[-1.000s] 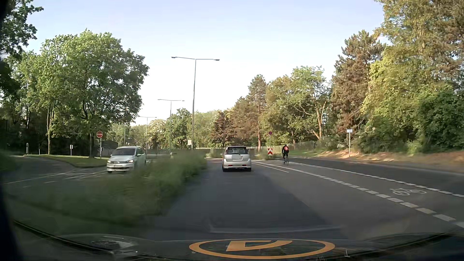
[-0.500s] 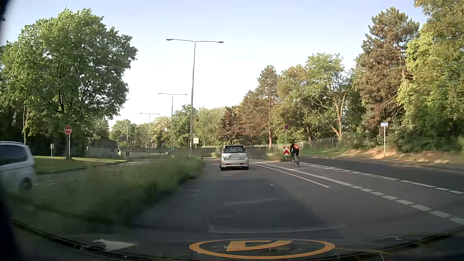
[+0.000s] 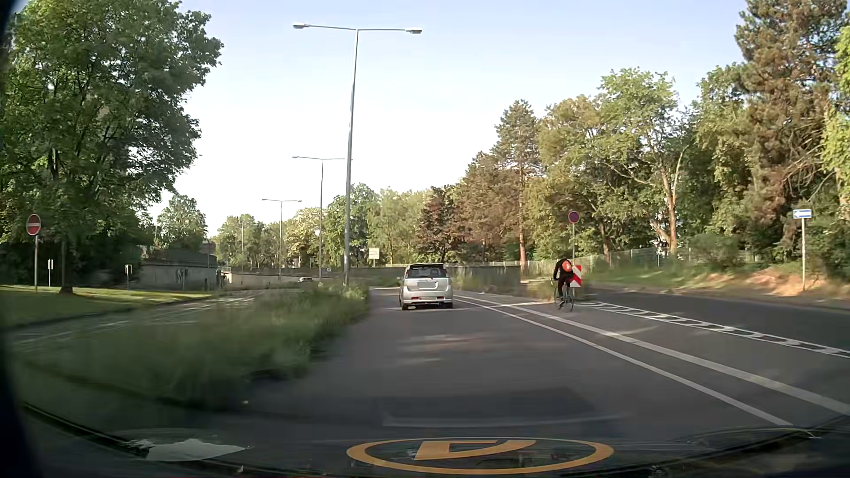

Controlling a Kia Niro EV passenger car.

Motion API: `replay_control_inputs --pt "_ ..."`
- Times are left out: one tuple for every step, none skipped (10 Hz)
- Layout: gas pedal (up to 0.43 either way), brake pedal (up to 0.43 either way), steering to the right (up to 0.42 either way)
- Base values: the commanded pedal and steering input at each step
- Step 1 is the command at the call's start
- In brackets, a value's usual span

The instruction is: Follow the waypoints while adhering to traffic rules and regulations

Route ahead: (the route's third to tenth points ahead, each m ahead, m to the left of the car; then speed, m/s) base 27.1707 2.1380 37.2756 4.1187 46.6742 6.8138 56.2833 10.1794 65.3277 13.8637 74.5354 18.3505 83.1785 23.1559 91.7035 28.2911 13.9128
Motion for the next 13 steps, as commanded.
replay_control_inputs --pt "0.157 0.000 -0.032" --pt "0.138 0.000 -0.032" --pt "0.118 0.000 -0.034" --pt "0.118 0.000 -0.038" --pt "0.118 0.000 -0.040" --pt "0.118 0.000 -0.041" --pt "0.118 0.000 -0.042" --pt "0.118 0.000 -0.043" --pt "0.138 0.000 -0.043" --pt "0.138 0.000 -0.043" --pt "0.138 0.000 -0.043" --pt "0.138 0.000 -0.042" --pt "0.138 0.000 -0.040"
